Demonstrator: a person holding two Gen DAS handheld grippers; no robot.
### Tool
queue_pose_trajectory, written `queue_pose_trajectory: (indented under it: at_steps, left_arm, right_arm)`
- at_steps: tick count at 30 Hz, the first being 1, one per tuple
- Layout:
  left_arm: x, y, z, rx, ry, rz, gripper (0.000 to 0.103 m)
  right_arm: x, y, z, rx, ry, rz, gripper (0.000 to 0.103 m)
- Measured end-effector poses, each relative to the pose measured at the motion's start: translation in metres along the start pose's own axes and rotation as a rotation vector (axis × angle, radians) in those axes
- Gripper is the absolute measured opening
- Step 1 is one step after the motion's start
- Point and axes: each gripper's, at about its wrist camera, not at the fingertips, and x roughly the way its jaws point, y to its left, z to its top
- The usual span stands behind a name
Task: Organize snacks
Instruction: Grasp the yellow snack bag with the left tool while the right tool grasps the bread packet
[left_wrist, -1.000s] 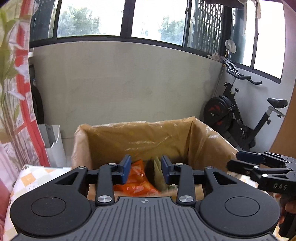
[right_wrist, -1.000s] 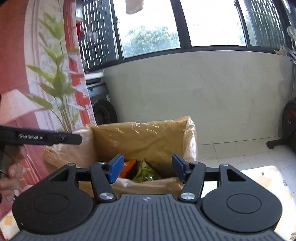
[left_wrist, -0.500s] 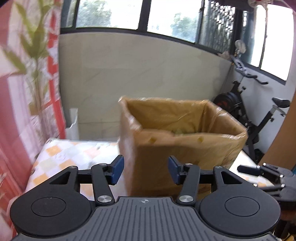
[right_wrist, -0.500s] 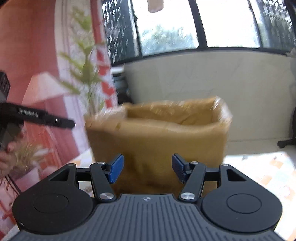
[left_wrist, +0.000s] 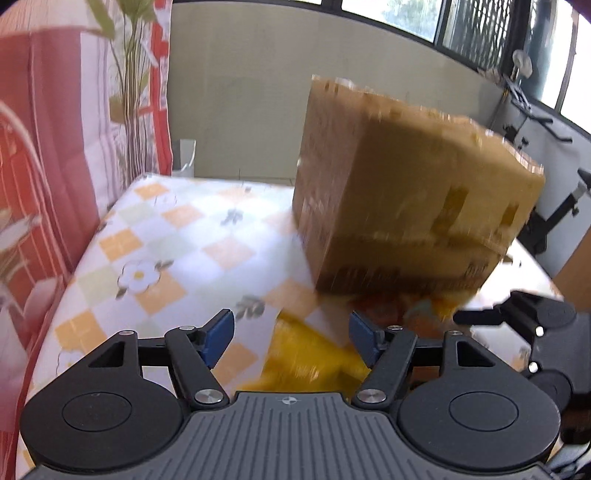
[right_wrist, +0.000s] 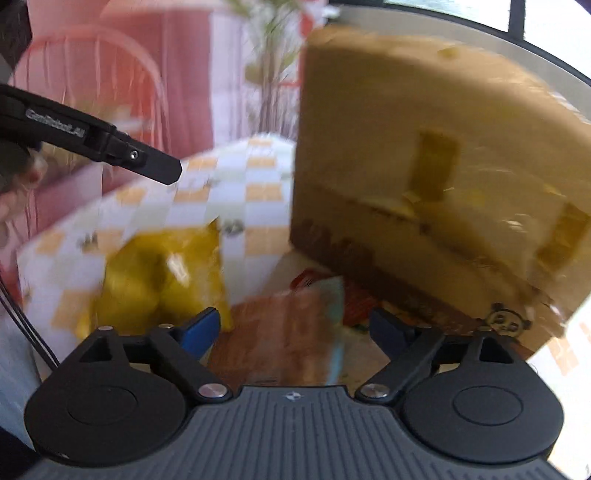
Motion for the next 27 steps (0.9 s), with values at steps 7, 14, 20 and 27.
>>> queue_pose_trajectory:
  at_steps: [7, 14, 20, 27]
  left_arm:
    - [0.001, 0.003, -0.022, 0.052, 0.019, -0.035, 0.078]
    - [0.027, -0.002, -0.013, 0.183, 0.067, -0.078, 0.083]
    - [0.054, 0.005, -0.01, 0.195, 0.156, -0.154, 0.093]
    - [0.06, 0.016, -0.023, 0.098, 0.166, -0.224, 0.097]
  right_arm:
    - [0.02, 0.015, -0.005, -0.079, 0.05, -0.032, 0.094]
    - [0.016, 0.011, -0.01, -0.063, 0.017, -0.008, 0.081]
    - [0.006, 0.009, -0.018, -0.024, -0.007, -0.024, 0.078]
    - [0.001, 0.008, -0.023, 0.013, -0.033, -0.034, 0.076]
